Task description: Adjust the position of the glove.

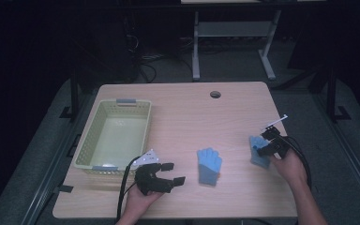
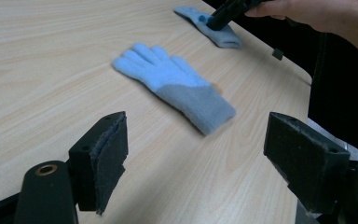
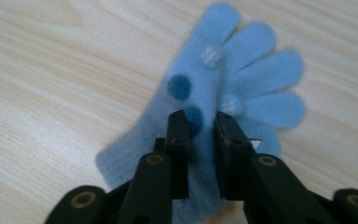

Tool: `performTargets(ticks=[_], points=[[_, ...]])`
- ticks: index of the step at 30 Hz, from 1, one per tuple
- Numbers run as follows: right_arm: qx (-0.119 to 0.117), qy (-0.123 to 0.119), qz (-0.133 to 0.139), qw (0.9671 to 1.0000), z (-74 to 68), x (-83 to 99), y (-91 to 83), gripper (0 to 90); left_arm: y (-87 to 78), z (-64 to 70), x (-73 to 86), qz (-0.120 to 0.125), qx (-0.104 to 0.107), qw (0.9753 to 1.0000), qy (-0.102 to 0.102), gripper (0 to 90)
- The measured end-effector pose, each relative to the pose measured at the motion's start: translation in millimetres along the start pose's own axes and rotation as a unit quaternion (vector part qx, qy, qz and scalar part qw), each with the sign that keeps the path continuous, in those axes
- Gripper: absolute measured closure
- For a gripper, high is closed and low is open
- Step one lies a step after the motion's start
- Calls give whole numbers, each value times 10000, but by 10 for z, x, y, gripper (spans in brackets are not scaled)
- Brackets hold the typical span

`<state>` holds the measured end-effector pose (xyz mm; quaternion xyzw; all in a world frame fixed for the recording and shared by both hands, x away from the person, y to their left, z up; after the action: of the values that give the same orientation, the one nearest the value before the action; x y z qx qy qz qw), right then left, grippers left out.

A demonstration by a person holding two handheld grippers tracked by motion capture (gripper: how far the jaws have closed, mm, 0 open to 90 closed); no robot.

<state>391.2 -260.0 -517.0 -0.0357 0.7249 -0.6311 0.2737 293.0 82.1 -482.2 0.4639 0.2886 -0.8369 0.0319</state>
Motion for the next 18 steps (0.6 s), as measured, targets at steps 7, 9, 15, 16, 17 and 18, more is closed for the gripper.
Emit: performTargets(ticks=[7,9,15,16,17,18], points=[[-205,136,256,9994,-38,-29,-98,810,-16,-21,-10,30,7,10000,-9,215],[-266,117,349,9990,-66,-34,-148,810,-24,-22,-14,34,6,10000,2,215],[-248,-59,636,9977,-191,-76,-346,810,-31,-9,-16,68,-3,10000,-7,216],[-229,-109,671,9974,-221,-88,-387,810,-31,-10,-13,67,-4,10000,-14,216],[-228,-155,711,9971,-238,-98,-409,810,-33,-12,-10,65,-7,10000,-13,216],[-234,-192,759,9967,-261,-110,-434,810,-33,-13,-11,83,-7,10000,-11,216]])
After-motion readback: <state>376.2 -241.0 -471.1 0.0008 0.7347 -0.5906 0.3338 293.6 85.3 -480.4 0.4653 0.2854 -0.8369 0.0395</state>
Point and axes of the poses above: each handheld gripper's, and its own axes: y roughly forward along the jaws, x roughly out of its underside, z roughly to its right, the point moved 8 cm from there along y, roughly forward along the jaws, and after that the axes turned 2 degrees about -y, right-handed, at the moved point
